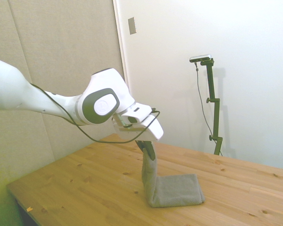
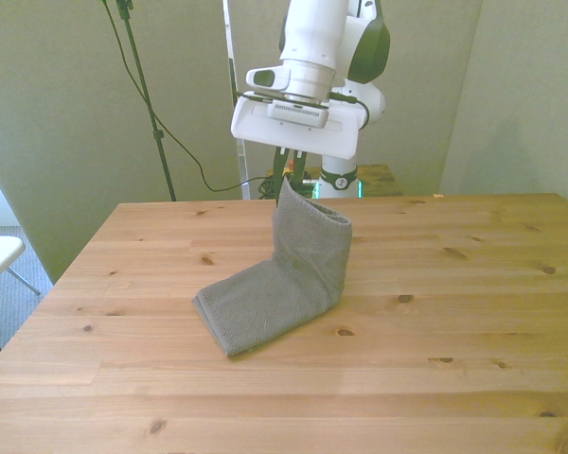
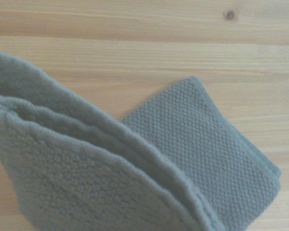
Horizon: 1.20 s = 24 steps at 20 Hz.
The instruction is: Fold the towel
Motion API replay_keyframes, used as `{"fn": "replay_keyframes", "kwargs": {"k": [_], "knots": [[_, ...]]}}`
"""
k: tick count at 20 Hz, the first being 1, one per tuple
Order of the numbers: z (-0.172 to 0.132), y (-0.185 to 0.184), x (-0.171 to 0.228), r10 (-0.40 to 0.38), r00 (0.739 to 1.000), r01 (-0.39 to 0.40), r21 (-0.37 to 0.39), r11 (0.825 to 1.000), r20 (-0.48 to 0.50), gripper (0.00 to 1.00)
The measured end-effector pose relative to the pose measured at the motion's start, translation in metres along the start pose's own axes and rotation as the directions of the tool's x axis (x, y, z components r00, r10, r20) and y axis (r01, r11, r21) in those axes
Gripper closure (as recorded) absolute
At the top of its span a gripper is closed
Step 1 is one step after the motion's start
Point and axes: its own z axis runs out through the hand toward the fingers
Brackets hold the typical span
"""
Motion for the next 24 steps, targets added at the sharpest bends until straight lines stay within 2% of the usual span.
{"fn": "replay_keyframes", "kwargs": {"k": [3,10,11,17,24], "knots": [[0.017,0.008,0.029,0.017,0.999,-0.018,0.028,0.999,0.032,1.00],[0.068,0.032,0.082,0.117,0.992,-0.117,-0.009,0.993,0.054,1.00],[0.074,0.034,0.086,0.125,0.991,-0.125,-0.015,0.992,0.054,0.00],[0.097,0.028,0.095,0.139,0.988,-0.137,-0.032,0.990,0.062,0.00],[0.094,0.028,0.101,0.169,0.984,-0.169,-0.015,0.986,0.063,0.00]]}}
